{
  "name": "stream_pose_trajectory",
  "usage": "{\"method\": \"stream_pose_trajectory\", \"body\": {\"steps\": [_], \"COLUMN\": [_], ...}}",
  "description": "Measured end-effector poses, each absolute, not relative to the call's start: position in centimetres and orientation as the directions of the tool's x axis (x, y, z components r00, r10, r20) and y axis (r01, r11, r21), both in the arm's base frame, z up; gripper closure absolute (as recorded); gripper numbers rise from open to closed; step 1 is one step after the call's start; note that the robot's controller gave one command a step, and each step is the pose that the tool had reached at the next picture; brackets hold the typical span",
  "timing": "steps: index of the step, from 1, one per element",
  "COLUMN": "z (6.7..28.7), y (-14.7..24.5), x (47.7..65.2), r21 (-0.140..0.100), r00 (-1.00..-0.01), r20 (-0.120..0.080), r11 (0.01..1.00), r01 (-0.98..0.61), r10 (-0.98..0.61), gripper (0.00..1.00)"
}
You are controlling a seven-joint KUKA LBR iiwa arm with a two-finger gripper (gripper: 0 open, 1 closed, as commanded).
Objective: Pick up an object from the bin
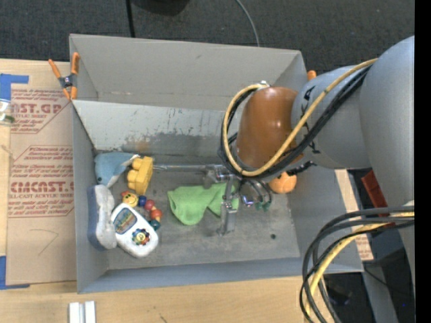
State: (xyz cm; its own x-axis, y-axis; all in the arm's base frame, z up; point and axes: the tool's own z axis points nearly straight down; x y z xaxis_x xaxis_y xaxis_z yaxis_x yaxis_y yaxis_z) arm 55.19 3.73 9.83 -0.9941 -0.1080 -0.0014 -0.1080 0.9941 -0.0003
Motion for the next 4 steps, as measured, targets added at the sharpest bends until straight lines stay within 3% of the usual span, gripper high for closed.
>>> {"method": "stream_pose_trajectory", "body": {"steps": [1, 2, 4], "z": [7.94, 7.94, 7.67], "y": [5.77, 5.76, 5.95], "x": [55.52, 55.52, 54.98], "r21": [0.004, 0.003, 0.004], "r00": [-1.000, -1.000, -1.000], "r20": [0.000, 0.000, -0.002], "r11": [1.000, 1.000, 1.000], "r01": [-0.028, -0.028, 0.031], "r10": [-0.028, -0.028, 0.031], "gripper": [1.00, 0.00, 0.00]}}
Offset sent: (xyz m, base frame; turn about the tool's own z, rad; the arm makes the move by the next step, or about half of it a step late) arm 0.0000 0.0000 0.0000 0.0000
